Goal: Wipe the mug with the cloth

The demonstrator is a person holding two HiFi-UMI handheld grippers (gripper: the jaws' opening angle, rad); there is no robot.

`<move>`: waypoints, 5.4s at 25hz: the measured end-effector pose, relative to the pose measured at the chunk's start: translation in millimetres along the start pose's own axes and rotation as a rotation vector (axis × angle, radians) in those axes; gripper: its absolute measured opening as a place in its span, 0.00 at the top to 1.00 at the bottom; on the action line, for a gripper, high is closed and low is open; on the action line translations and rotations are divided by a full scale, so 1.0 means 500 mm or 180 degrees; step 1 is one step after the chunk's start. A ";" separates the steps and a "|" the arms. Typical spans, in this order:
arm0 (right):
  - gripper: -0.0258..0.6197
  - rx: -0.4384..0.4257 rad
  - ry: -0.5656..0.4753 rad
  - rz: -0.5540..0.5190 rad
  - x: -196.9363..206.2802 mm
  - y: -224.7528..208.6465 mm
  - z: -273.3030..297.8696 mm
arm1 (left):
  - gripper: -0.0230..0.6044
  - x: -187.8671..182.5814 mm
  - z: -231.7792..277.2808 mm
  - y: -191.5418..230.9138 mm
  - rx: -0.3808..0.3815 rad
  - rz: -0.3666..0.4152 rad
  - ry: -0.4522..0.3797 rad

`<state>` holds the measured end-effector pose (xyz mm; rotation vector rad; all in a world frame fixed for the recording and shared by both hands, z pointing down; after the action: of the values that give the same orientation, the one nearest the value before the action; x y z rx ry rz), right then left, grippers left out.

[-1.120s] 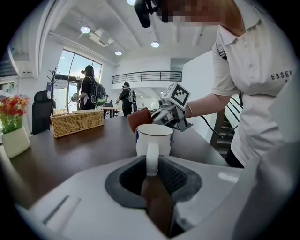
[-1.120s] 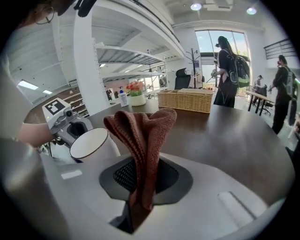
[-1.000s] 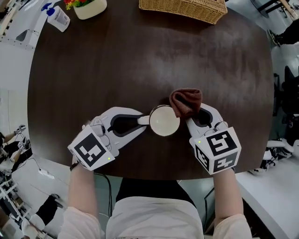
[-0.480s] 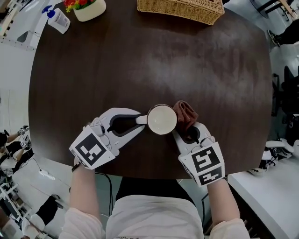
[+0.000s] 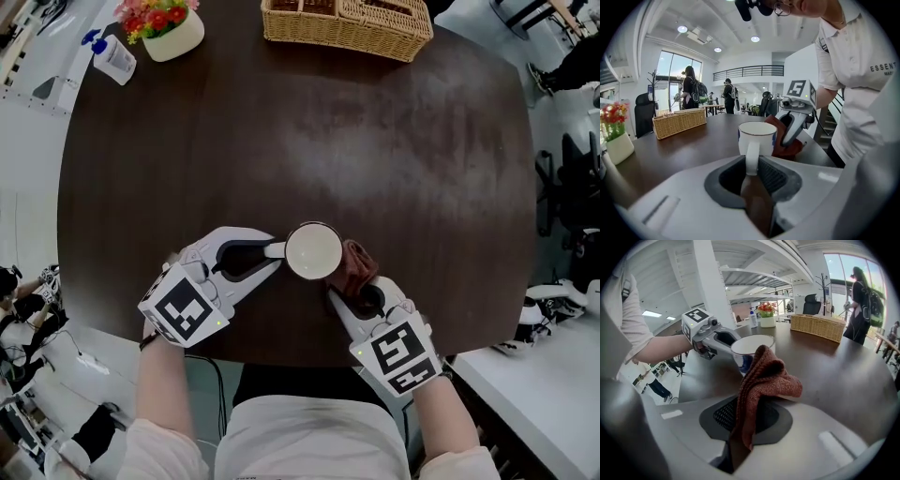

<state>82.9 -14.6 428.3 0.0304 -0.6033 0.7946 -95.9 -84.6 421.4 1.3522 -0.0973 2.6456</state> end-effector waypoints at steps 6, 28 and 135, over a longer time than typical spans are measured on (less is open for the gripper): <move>0.83 0.0223 0.0040 -0.0330 -0.042 -0.124 -0.042 | 0.83 0.003 0.004 0.006 0.0159 0.0061 0.0138; 0.84 -0.1725 0.1230 -0.3447 -0.300 -0.122 0.122 | 0.83 0.007 0.007 0.030 0.0393 -0.0218 0.0085; 0.84 0.0069 -0.1253 0.0388 -0.005 -0.095 -0.144 | 0.85 -0.245 -0.087 -0.043 0.0201 0.0293 -0.0783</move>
<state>149.7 -32.2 376.4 0.1741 -0.9758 0.9215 -56.3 -72.3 296.4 1.7292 -0.1099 2.5614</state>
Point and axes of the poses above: the fingertips, and each gripper's own axes: z forward along the fingers, y to its left, x out of its underside, the point moved 8 cm from there along -z, backward along the fingers, and after that the axes turned 8 degrees about y, right-handed, at the moved point
